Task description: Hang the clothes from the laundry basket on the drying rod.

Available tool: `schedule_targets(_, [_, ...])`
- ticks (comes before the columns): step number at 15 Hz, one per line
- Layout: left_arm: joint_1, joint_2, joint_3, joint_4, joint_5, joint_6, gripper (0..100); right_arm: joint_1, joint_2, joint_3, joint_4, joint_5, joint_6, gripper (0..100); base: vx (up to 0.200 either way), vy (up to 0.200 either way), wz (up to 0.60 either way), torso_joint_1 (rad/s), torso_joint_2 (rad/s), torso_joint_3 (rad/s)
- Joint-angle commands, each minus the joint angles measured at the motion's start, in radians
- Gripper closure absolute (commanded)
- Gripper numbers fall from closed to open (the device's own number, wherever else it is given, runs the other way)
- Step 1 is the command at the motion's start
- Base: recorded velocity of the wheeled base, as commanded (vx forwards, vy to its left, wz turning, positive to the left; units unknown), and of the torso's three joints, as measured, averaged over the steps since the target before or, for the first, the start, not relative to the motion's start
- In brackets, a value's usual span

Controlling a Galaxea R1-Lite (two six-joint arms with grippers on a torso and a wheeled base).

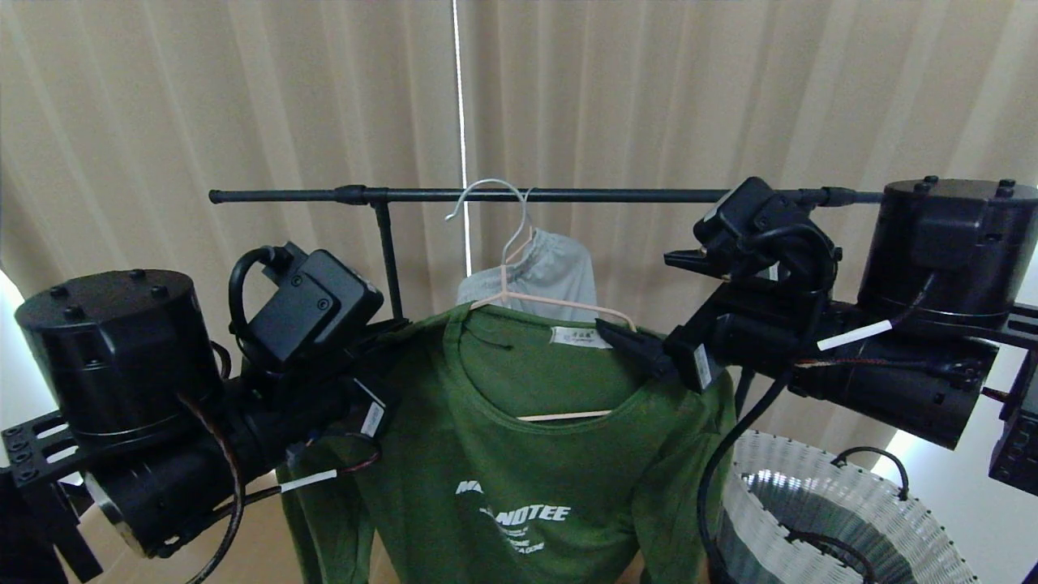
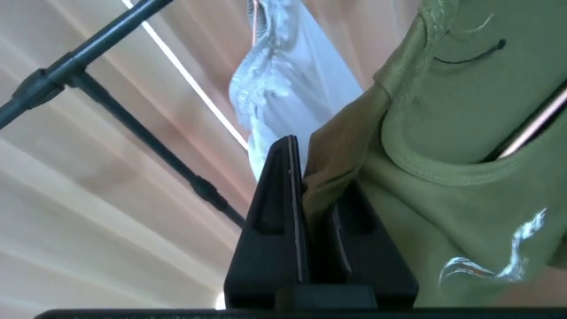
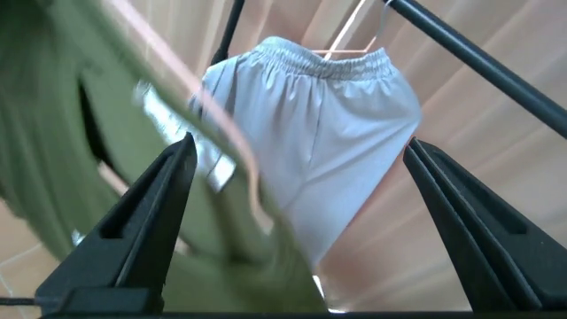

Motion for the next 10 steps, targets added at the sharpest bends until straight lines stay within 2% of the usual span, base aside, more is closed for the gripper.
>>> schedule_targets(1, [-0.009,0.001,0.021,-0.034,-0.002,0.0,100,-0.001,0.029,-0.015,0.0,-0.003,-0.001,0,0.0,0.0,0.0,0.0,0.0,0.0])
schedule_targets(6, [-0.049,0.001,0.037,-0.063,-0.002,0.0,100,0.013,0.049,-0.035,0.0,-0.005,-0.002,0,0.0,0.0,0.0,0.0,0.0,0.0])
schedule_targets(7, [-0.052,0.001,0.037,-0.063,-0.002,0.0,100,0.013,0.05,-0.033,0.0,-0.005,-0.002,100,0.0,0.0,0.0,0.0,0.0,0.0])
schedule_targets(10, [-0.064,-0.002,0.044,-0.063,-0.002,0.0,100,0.018,0.052,-0.033,0.0,-0.005,-0.002,100,0.0,0.0,0.0,0.0,0.0,0.0])
